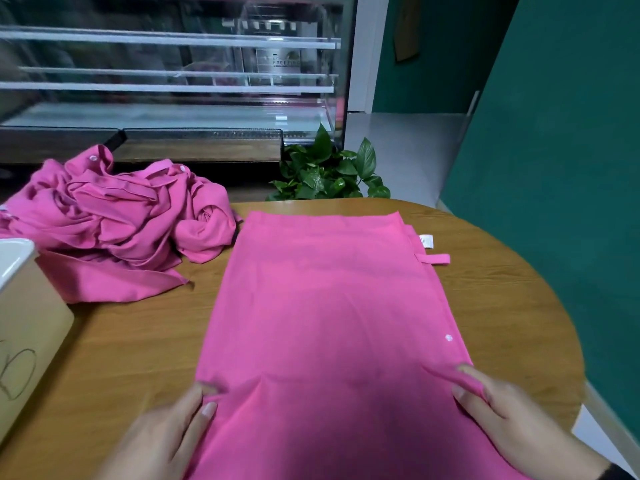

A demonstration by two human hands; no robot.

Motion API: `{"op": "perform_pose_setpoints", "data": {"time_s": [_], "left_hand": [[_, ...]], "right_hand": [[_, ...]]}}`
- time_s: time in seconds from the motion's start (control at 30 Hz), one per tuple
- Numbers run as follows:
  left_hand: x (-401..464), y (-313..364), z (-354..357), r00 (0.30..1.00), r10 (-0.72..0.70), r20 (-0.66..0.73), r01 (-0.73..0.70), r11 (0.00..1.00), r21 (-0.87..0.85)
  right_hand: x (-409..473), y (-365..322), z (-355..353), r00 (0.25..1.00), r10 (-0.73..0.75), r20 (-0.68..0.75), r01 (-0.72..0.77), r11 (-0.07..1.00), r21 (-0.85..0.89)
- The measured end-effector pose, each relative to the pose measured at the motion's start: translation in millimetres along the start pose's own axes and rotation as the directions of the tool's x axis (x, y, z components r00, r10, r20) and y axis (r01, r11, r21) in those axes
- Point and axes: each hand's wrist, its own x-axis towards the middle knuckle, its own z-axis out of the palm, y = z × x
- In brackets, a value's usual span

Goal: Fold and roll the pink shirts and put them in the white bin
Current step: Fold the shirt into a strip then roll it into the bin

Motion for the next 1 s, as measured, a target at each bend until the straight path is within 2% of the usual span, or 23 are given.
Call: {"op": "perform_pose_setpoints", "data": {"time_s": [0.07, 0.1, 0.13, 0.2, 0.27, 0.37, 0.5, 0.57, 0.7, 0.9, 1.0], "left_hand": [[-7, 14, -13, 0.998, -0.058, 0.003, 0.058, 0.998, -0.04], [-6, 18, -19, 0.995, -0.093, -0.025, 0.09, 0.992, -0.091], [1, 23, -27, 0.988, -0.107, -0.111, 0.092, 0.987, -0.133], [26, 31, -40, 0.951, -0.049, -0.304, -0.016, 0.978, -0.209], [69, 41, -52, 0.937, -0.009, -0.349, -0.073, 0.972, -0.223], [146, 35, -51, 0.943, -0.025, -0.332, -0.024, 0.989, -0.143], [193, -1, -6, 0.985, -0.094, -0.145, 0.083, 0.993, -0.082], [187, -14, 14, 0.988, -0.108, -0.108, 0.101, 0.992, -0.073], [163, -23, 29, 0.984, -0.105, -0.143, 0.102, 0.994, -0.027], [108, -18, 28, 0.99, -0.081, -0.115, 0.087, 0.995, 0.048], [82, -7, 16, 0.982, -0.179, -0.061, 0.177, 0.984, -0.029]], "right_hand": [[-14, -10, -12, 1.0, -0.021, 0.018, 0.02, 0.999, 0.037], [-18, -20, -22, 0.999, -0.042, -0.01, 0.043, 0.997, 0.067], [-19, -30, -35, 0.997, -0.044, -0.056, 0.05, 0.993, 0.105], [-6, -43, -59, 0.973, -0.063, -0.223, 0.097, 0.985, 0.143], [26, -52, -76, 0.927, -0.11, -0.358, 0.161, 0.98, 0.116], [89, -61, -81, 0.905, -0.103, -0.413, 0.143, 0.987, 0.069], [136, -37, -53, 0.963, 0.009, -0.269, 0.014, 0.996, 0.086], [142, -21, -31, 0.962, 0.056, -0.269, -0.035, 0.996, 0.082], [133, -11, -12, 0.909, 0.14, -0.393, -0.098, 0.987, 0.125], [95, -8, -4, 0.943, 0.117, -0.311, -0.105, 0.993, 0.054], [66, -26, -12, 0.964, 0.093, -0.248, -0.085, 0.996, 0.041]]}}
